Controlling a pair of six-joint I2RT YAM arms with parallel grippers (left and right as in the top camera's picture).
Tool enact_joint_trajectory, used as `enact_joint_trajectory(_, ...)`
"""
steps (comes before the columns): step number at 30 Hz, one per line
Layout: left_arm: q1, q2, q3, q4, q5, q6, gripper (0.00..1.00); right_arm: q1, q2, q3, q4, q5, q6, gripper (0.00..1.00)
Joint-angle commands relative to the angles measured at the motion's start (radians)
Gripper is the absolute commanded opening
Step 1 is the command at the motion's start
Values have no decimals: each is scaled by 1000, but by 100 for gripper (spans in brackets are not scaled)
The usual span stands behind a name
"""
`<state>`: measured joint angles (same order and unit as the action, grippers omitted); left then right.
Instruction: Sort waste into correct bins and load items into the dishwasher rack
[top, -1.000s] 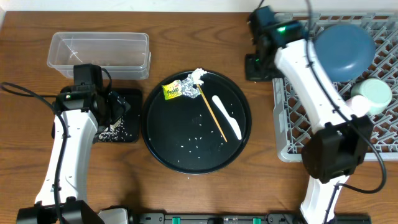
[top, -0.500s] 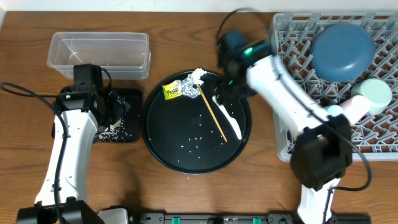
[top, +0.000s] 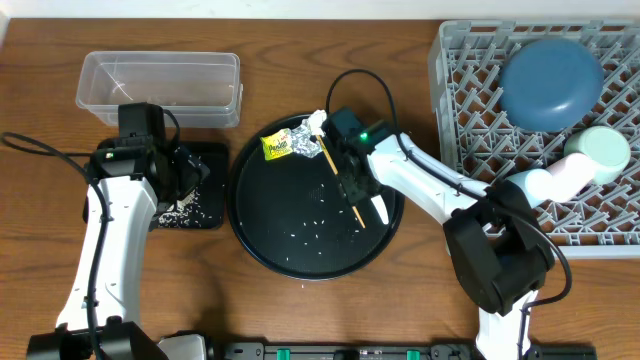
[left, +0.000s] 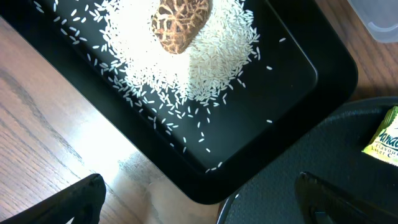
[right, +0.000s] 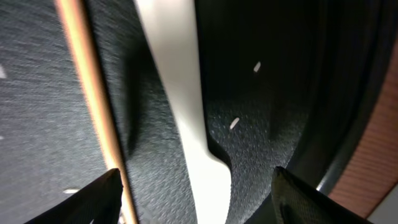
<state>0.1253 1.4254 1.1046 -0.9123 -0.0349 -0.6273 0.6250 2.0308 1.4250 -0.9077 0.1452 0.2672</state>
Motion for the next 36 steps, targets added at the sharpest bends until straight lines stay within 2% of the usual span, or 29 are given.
enact_joint_trajectory(1,4,3,6,-2,-22,10,98,5,-14,-40,25,52,44,68)
enact_joint_trajectory(8,4,3,6,-2,-22,10,98,4,-14,-93,96,53,42,59)
enact_joint_trajectory(13,4,3,6,-2,-22,10,98,5,-14,-113,130,29,43,49)
enact_joint_trajectory(29,4,3,6,-2,-22,10,98,-16,-15,-105,143,29,31,52)
enact_joint_trajectory(36,4,3,6,-2,-22,10,98,-93,-15,-76,153,-153,-171,59)
